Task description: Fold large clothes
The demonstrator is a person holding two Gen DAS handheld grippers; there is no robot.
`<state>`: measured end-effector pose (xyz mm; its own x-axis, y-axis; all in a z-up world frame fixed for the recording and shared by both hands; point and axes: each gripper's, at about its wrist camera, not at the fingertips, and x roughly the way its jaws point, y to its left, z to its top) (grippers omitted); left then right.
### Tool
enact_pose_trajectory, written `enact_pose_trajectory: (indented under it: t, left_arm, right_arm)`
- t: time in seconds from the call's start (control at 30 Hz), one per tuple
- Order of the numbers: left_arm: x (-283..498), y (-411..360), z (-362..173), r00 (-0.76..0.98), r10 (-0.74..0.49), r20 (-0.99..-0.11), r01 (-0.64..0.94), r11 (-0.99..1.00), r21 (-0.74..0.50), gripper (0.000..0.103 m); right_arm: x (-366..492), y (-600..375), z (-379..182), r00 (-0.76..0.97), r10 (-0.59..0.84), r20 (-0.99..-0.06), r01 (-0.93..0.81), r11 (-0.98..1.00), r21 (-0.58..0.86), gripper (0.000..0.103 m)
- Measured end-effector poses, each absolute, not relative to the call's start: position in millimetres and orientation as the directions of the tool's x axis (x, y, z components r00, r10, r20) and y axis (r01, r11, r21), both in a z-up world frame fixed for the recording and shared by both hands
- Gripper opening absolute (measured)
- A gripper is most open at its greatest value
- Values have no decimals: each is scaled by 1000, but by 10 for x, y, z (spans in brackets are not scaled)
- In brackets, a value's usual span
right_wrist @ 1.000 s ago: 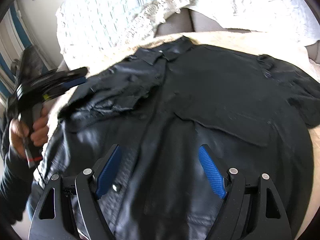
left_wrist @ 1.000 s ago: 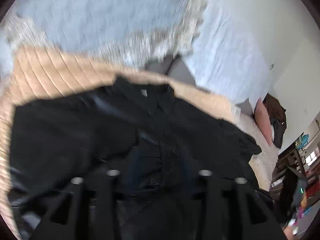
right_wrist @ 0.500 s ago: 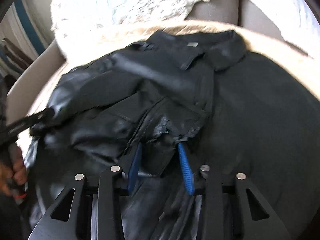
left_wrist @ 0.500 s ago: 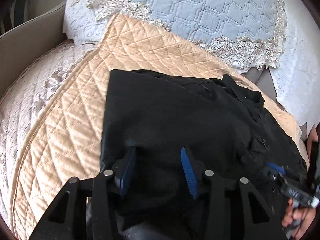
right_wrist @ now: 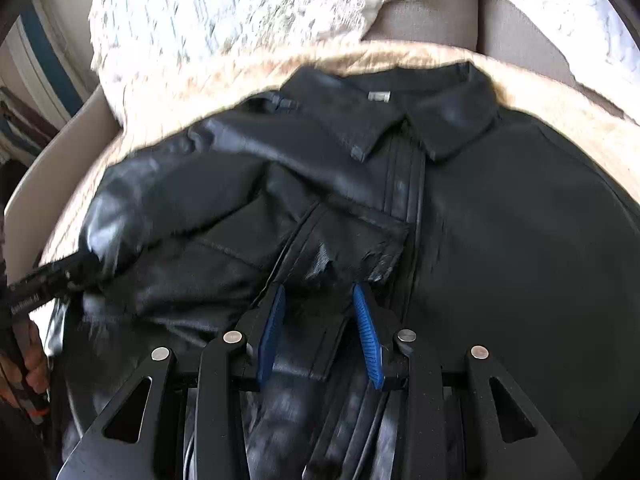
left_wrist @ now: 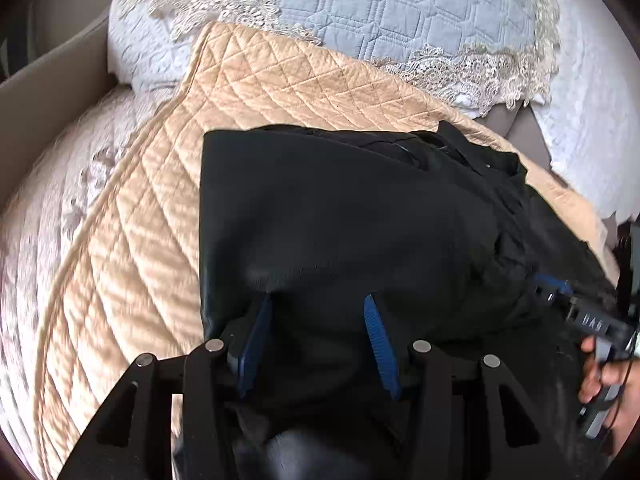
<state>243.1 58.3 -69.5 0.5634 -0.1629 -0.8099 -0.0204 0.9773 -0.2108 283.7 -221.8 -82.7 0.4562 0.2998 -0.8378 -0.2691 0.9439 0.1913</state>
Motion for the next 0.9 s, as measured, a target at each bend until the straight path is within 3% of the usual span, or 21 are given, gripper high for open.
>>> enact_pose_trajectory:
  t: [0.27, 0.37, 0.43, 0.57, 0.67, 0.73, 0.9]
  left_arm:
    - [1959, 571, -414, 595, -211, -776, 10, 967, -256, 51]
    - [1553, 374, -237, 620, -346, -704, 136, 932, -337, 59]
    - [1323, 177, -262, 606, -372, -703, 207, 927, -312, 60]
    - [1136, -11, -694, 497, -265, -826, 179, 963, -201, 59]
    - [945, -60, -689, 527, -190, -828, 188, 977, -105, 59]
    - [873, -51, -669, 518, -185, -835, 184, 978, -102, 59]
    - [759, 53, -551, 508, -181, -842, 146, 982, -123, 59]
  right_arm:
    - [2177, -2503, -450, 509, 294, -809, -262, 948, 179, 38]
    - [1741, -2877, -375, 533, 273, -801, -226, 958, 177, 38]
    - [1475, -3179, -326, 559, 207, -803, -166, 977, 135, 38]
    - [1060, -3916, -343, 564, 99, -820, 31, 989, 141, 38]
    - [875, -4362, -613, 451, -16, -892, 178, 981, 73, 38]
    - [728, -4505, -632, 464, 42, -885, 172, 976, 136, 38]
    - [623, -4481, -541, 464, 48, -884, 129, 984, 121, 39]
